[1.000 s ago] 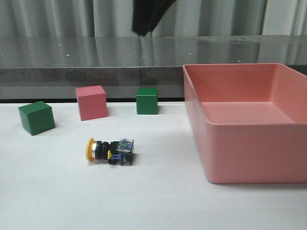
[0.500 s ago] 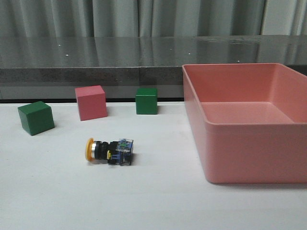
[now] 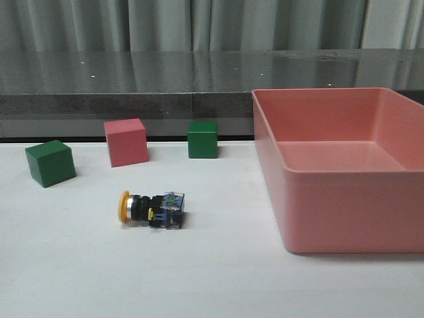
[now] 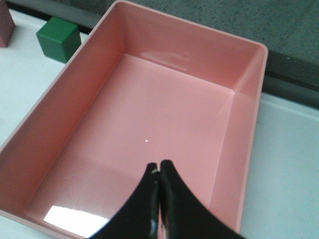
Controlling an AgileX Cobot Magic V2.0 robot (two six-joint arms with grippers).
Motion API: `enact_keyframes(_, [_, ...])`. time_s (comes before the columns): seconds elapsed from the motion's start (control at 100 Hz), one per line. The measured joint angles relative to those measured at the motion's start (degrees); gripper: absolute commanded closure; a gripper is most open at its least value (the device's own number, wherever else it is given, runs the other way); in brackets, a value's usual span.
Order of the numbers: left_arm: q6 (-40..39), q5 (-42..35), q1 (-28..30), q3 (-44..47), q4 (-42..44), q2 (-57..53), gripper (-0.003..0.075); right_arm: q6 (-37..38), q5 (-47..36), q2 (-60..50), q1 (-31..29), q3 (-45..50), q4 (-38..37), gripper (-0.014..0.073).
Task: Place and stand button with both arms
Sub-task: 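Withdraw the right gripper back over the pink bin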
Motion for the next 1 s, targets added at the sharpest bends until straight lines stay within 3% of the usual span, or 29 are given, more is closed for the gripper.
enact_keyframes(0.18, [0.0,0.0,0.0,0.0,0.0,0.0,0.0739,0.04,-8.2,-11.58,0.0,10.09,4.58,0.0652])
enact_keyframes(0.52, [0.0,0.0,0.0,0.0,0.0,0.0,0.0739,0.13,-13.66,-31.64,0.0,21.33,9.14,0.0652])
enact_keyframes(1.0, [0.0,0.0,0.0,0.0,0.0,0.0,0.0739,0.26,-10.49,-33.39,0.0,21.78,9.45,0.0652])
